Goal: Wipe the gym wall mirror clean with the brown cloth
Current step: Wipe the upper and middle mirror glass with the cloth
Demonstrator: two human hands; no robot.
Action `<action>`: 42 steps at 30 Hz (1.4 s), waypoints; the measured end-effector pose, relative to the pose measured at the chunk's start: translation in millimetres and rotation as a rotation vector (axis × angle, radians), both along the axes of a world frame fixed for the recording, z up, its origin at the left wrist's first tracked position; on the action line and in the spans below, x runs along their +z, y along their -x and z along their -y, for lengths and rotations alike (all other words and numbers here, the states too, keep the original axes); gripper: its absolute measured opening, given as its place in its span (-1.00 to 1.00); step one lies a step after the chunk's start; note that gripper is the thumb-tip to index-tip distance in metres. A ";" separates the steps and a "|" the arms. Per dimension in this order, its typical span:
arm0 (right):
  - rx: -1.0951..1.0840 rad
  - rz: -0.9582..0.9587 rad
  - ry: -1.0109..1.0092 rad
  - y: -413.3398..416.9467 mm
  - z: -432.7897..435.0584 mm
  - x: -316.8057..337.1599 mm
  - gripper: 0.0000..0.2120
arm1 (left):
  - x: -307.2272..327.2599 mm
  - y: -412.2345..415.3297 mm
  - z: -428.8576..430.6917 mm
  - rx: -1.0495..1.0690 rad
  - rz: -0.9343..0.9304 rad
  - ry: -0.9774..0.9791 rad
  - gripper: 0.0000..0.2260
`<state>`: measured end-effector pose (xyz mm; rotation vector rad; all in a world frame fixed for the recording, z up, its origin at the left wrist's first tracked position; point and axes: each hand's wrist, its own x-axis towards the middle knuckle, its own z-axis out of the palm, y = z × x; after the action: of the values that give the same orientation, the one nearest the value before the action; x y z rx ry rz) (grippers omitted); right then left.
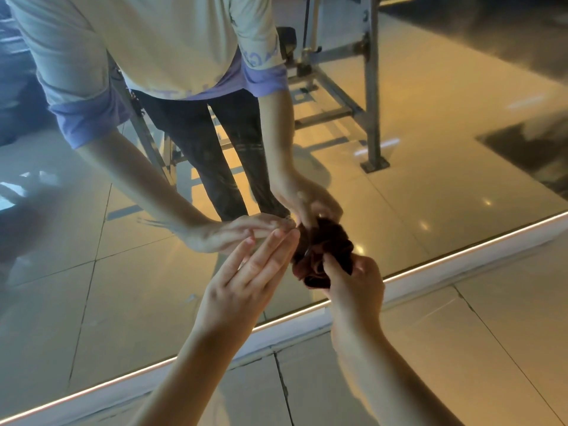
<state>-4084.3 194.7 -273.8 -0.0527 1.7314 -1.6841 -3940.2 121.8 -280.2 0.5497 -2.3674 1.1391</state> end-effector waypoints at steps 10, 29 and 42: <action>-0.069 0.018 0.105 -3.6 -1.8 16.9 -0.88 | 2.4 -8.0 1.8 -0.025 -0.025 -0.010 -0.54; -0.117 -0.231 0.140 21.1 -8.0 33.0 -0.82 | 7.6 -10.8 0.2 0.016 0.004 -0.021 -0.49; -0.192 -0.590 0.075 23.2 -6.8 13.1 -0.75 | 14.6 -16.6 0.1 0.019 -0.100 -0.033 -0.53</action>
<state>-4107.5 201.5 -260.7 -0.4736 2.1479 -2.0094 -3923.6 121.7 -265.6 0.6266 -2.3041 1.0568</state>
